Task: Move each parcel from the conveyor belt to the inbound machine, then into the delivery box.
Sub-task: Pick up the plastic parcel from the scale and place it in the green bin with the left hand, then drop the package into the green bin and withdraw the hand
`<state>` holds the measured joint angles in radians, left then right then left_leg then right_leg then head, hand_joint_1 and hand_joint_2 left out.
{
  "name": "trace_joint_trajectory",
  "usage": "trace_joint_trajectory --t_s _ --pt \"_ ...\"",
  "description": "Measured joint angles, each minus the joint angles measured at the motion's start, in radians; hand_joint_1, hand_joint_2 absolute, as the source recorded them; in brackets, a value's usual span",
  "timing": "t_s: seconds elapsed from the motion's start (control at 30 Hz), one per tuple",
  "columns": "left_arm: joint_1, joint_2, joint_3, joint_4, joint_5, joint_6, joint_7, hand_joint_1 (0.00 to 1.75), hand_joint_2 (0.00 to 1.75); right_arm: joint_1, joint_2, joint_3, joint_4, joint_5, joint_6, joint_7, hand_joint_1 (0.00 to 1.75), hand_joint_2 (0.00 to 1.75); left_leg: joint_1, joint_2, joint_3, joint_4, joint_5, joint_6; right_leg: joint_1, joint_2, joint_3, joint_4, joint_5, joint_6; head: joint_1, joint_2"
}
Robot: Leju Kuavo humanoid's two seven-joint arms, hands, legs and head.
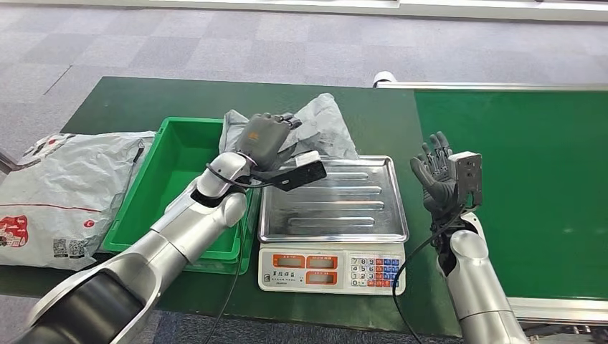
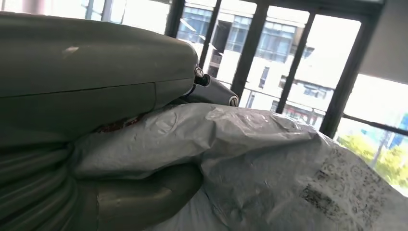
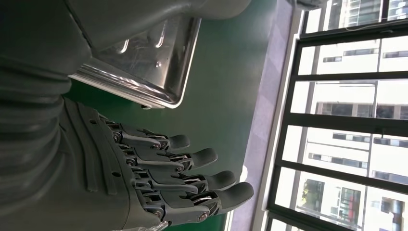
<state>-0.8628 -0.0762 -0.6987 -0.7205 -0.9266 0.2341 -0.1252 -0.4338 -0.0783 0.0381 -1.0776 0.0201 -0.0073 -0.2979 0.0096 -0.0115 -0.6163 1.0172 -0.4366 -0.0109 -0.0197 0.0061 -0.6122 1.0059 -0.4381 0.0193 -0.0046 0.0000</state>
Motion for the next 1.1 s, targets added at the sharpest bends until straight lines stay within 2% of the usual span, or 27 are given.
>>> trace_joint_trajectory --t_s 0.13,0.37,0.57,0.6,0.7,0.77,0.9,1.07,1.1 --pt "0.028 0.031 0.048 -0.018 -0.012 0.051 0.013 1.75 1.75 -0.009 0.0 0.0 0.007 0.002 0.003 0.0 0.0 1.75 0.0 0.002 0.0 0.0 0.0 0.0 0.0 0.002 -0.001 0.0 0.0 0.0 0.0 0.0" --pt "0.03 0.035 0.053 -0.019 -0.013 0.054 0.013 1.75 1.75 -0.01 0.0 0.0 0.008 0.002 0.003 0.0 0.0 1.75 0.0 0.002 0.0 0.0 0.0 0.0 0.0 0.002 -0.001 0.0 0.0 0.0 0.0 0.0" --pt "0.052 0.059 0.081 -0.029 -0.018 0.058 0.018 1.75 1.75 -0.019 0.0 0.0 0.017 0.003 0.004 0.0 0.0 1.75 0.0 0.001 -0.001 0.0 0.0 0.0 0.0 0.0 -0.001 0.0 0.0 0.0 0.0 0.0" --pt "0.06 0.067 0.095 -0.033 -0.034 0.07 0.042 1.75 1.75 -0.023 0.0 0.0 0.022 0.005 0.003 0.001 0.0 1.75 0.0 0.0 -0.001 0.0 0.0 0.0 0.0 0.0 -0.001 0.0 0.0 0.0 0.0 0.0" --pt "0.097 0.096 0.166 -0.037 -0.16 0.121 0.198 1.75 1.75 -0.034 0.013 0.0 0.039 0.029 -0.023 0.01 0.0 1.75 0.0 0.001 -0.002 0.0 0.0 0.0 0.0 0.001 -0.002 0.0 0.0 0.0 0.0 0.0" --pt "0.115 0.109 0.205 -0.027 -0.211 0.118 0.245 1.75 1.75 -0.036 0.023 -0.001 0.044 0.046 -0.038 0.014 0.0 1.75 0.0 0.001 -0.002 0.0 0.0 -0.001 0.001 0.001 -0.002 0.0 0.0 0.0 0.0 0.0" --pt "0.147 0.117 0.273 0.009 -0.228 0.077 0.24 1.61 1.75 -0.036 0.032 -0.01 0.045 0.07 -0.043 0.023 0.0 1.75 0.001 0.0 -0.002 0.0 0.0 -0.001 0.002 0.0 -0.003 0.0 -0.001 -0.001 0.0 0.0" --pt "0.174 0.113 0.323 0.035 -0.214 0.067 0.215 1.61 1.75 -0.03 0.039 -0.018 0.044 0.083 -0.04 0.027 0.0 1.75 0.001 0.001 -0.002 0.0 0.0 -0.001 0.001 0.001 -0.003 0.0 -0.001 -0.001 0.0 0.0" --pt "0.175 0.111 0.329 0.038 -0.214 0.067 0.214 1.24 1.75 -0.028 0.04 -0.02 0.044 0.083 -0.04 0.027 0.0 1.75 0.001 0.001 -0.002 0.0 0.0 -0.001 0.001 0.001 -0.003 0.0 -0.001 -0.001 0.0 0.0"
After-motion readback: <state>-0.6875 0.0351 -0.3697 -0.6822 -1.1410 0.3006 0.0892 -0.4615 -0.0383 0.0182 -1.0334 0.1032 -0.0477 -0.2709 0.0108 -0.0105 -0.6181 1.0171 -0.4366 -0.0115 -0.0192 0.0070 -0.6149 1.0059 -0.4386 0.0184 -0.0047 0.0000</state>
